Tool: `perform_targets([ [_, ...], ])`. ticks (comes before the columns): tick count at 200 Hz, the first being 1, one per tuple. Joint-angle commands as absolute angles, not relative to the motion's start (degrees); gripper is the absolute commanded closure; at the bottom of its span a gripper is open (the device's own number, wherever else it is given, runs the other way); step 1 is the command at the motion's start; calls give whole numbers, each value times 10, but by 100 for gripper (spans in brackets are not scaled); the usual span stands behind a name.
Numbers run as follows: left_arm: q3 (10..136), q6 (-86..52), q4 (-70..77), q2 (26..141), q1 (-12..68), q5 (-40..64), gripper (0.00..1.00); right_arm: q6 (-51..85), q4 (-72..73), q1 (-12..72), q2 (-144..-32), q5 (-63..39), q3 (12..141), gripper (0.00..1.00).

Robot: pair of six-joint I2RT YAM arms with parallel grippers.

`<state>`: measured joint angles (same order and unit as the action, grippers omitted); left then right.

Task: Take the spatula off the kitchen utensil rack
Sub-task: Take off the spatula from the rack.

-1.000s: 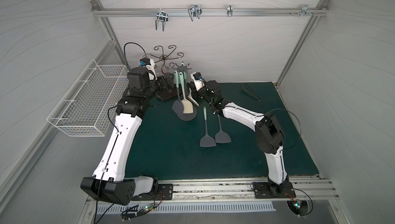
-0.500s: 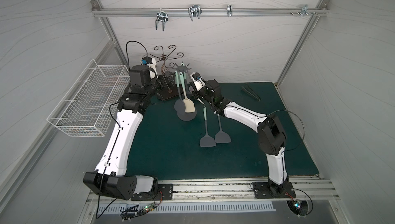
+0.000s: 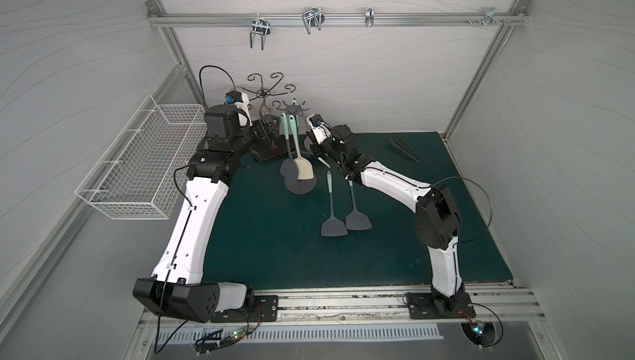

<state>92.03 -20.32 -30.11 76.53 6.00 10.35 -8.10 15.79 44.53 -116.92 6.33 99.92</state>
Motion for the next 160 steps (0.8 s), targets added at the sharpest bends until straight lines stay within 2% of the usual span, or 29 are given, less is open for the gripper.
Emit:
perform_targets([
  [1, 924, -207, -282, 752, 55, 114, 14, -34, 173, 434, -1123, 51, 1018, 100],
  [66, 984, -223, -292, 798, 53, 181, 26, 49, 184, 416, -1114, 20, 1012, 100],
  [111, 1032, -244, -283, 845, 47, 201, 27, 29, 185, 421, -1107, 15, 1003, 100],
  [129, 1062, -269, -281, 875, 37, 237, 34, 20, 185, 423, -1104, 17, 1001, 100],
  [160, 1101, -311, -265, 913, 25, 291, 56, 17, 184, 424, -1102, 17, 999, 100],
])
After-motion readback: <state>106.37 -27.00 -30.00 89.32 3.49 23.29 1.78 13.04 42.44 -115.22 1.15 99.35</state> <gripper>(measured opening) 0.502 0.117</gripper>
